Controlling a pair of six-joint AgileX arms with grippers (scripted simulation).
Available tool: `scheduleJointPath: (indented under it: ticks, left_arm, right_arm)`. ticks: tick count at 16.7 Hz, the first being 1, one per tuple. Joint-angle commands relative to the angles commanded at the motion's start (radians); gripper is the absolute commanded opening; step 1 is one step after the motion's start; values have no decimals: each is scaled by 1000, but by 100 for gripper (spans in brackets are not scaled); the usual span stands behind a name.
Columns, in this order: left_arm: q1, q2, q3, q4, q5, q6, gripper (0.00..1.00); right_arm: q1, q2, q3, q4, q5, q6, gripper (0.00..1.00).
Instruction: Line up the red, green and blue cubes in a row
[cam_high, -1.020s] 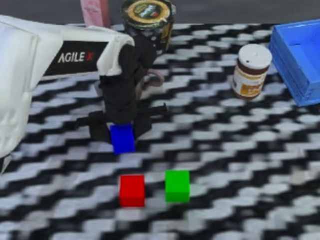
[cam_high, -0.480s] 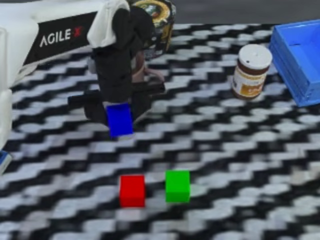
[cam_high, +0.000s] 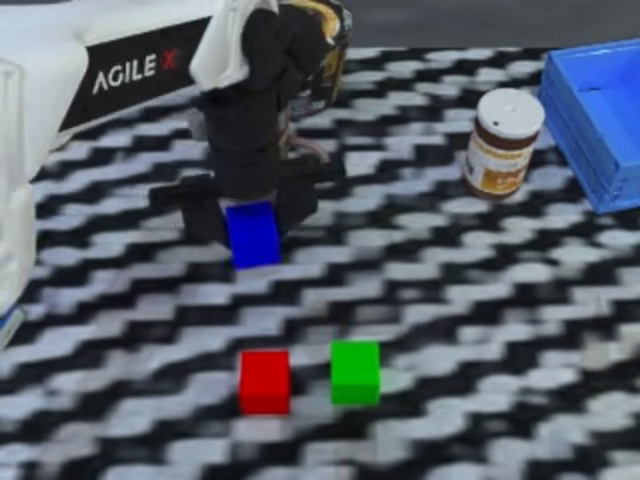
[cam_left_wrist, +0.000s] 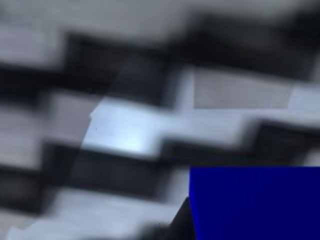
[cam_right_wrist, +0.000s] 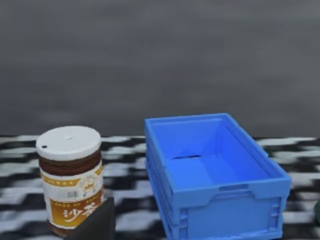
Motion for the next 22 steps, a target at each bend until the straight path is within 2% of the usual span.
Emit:
scheduleJointPath:
  ticks: [2, 7, 9, 11, 16, 22]
  left_arm:
    - [-78, 37, 72, -38, -1, -50, 0]
    - [-363, 137, 290, -152, -2, -208, 0]
    - [-429, 162, 351, -183, -1, -254, 0]
    - [-453, 171, 374, -196, -2, -273, 0]
    - [-448, 168, 356, -176, -2, -272, 0]
    - [-453, 195, 186, 22, -1, -272, 0]
  right_arm:
    - [0, 0, 0, 0, 0, 0, 100]
    - [0, 0, 0, 0, 0, 0, 100]
    - [0, 0, 0, 0, 0, 0, 100]
    - [0, 0, 0, 0, 0, 0, 100]
    - [0, 0, 0, 0, 0, 0, 100]
    - [0, 0, 0, 0, 0, 0, 100]
